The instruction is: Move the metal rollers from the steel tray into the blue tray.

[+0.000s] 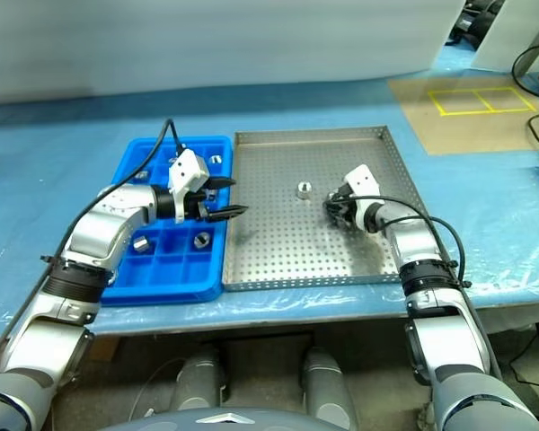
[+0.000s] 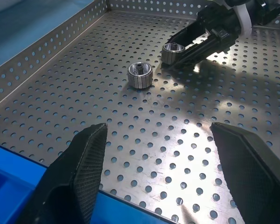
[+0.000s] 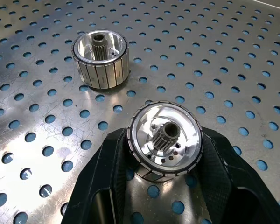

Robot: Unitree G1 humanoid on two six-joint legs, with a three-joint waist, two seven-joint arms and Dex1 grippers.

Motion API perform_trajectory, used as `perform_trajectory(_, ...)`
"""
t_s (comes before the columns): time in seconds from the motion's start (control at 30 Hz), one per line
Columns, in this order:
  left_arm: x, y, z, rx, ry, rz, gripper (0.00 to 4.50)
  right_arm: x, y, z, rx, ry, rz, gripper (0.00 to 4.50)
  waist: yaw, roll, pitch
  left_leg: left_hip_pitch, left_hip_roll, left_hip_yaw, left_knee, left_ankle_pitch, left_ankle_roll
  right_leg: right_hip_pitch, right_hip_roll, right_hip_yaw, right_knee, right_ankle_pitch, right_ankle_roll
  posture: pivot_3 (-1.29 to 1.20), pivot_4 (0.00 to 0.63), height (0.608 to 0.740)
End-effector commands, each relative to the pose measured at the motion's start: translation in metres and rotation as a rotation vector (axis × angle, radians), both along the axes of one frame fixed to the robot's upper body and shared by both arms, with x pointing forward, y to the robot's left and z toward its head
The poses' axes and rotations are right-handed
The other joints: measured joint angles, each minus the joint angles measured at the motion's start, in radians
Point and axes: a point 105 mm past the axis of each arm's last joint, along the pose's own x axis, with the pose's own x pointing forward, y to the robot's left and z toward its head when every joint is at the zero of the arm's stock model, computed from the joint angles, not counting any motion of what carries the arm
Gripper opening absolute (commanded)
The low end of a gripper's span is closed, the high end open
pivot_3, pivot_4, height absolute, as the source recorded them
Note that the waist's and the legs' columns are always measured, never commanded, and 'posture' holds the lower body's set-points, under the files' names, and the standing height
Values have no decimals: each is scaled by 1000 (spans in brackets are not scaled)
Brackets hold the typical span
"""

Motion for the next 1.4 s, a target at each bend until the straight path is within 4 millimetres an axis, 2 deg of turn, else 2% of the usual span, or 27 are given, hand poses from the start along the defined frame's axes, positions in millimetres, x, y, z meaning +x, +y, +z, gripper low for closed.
perform_trajectory(0.03, -3, 6, 13, -4, -47, 0, 3754, 3, 6, 18, -4, -62, 29, 1747, 1, 0, 0, 0, 0, 0, 0, 0, 0, 0, 0, 0, 0, 0, 0, -180, 150, 740)
perform_trajectory(0.17, -5, 18, 18, 7, -65, 16, 3754, 4, 13, 29, -12, -91, 60, 1747, 2, 0, 0, -1, 0, 0, -1, 0, 0, 0, 0, 0, -1, 0, 0, -169, 150, 740)
perform_trajectory(0.33, -9, 56, 48, 14, -144, 122, 3754, -4, 60, 66, 17, -171, 253, 1747, -6, 0, 0, -2, 2, 0, -2, 0, 0, -3, 3, 0, -2, 0, 0, -112, 150, 740)
perform_trajectory(0.5, -16, 92, 59, 59, -182, 249, 3754, -15, 121, 89, 41, -224, 461, 1747, 0, 0, 0, -2, 2, 0, -3, 0, 0, -4, 3, 0, -2, -1, -1, -8, 150, 740)
perform_trajectory(0.63, -31, 118, 64, 76, -200, 369, 3754, -32, 189, 93, 79, -228, 683, 1747, 9, 0, 1, -3, 2, 0, -5, 0, 0, -5, 2, -1, -2, -1, -1, 95, 150, 740)
perform_trajectory(0.73, -38, 124, 65, 78, -207, 416, 3754, -35, 210, 93, 113, -217, 731, 1747, 34, 0, 1, -4, 2, 0, -9, 1, -2, -7, 2, -2, -2, -2, -2, 141, 150, 740)
perform_trajectory(0.83, -51, 128, 62, 80, -197, 460, 3754, -44, 242, 82, 128, -176, 811, 1747, 58, 0, 1, -6, 2, 0, -11, 2, -3, -8, 1, -4, -3, -2, -3, 206, 150, 740)
perform_trajectory(1.07, -66, 136, 58, 83, -170, 526, 3754, -51, 271, 68, 133, -134, 869, 1747, 80, 0, 1, -9, 2, -2, -12, 2, -3, -11, 0, -7, -2, -3, -3, 259, 150, 740)
perform_trajectory(1.2, -68, 132, 57, 77, -163, 528, 3754, -41, 270, 48, 103, -94, 788, 1747, 90, 0, 1, -9, 2, -3, -12, 2, -4, -11, 0, -7, -1, -3, -3, 260, 150, 740)
perform_trajectory(1.3, -67, 129, 55, 75, -157, 524, 3754, -39, 270, 52, 157, -77, 772, 1747, 93, 0, 1, -9, 2, -3, -13, 2, -4, -11, 0, -8, -1, -3, -3, 248, 150, 740)
perform_trajectory(1.4, -65, 127, 55, 71, -153, 514, 3754, -38, 266, 45, 107, -90, 771, 1747, 92, -1, 1, -9, 2, -3, -13, 3, -4, -11, 0, -8, -1, -3, -3, 240, 150, 740)
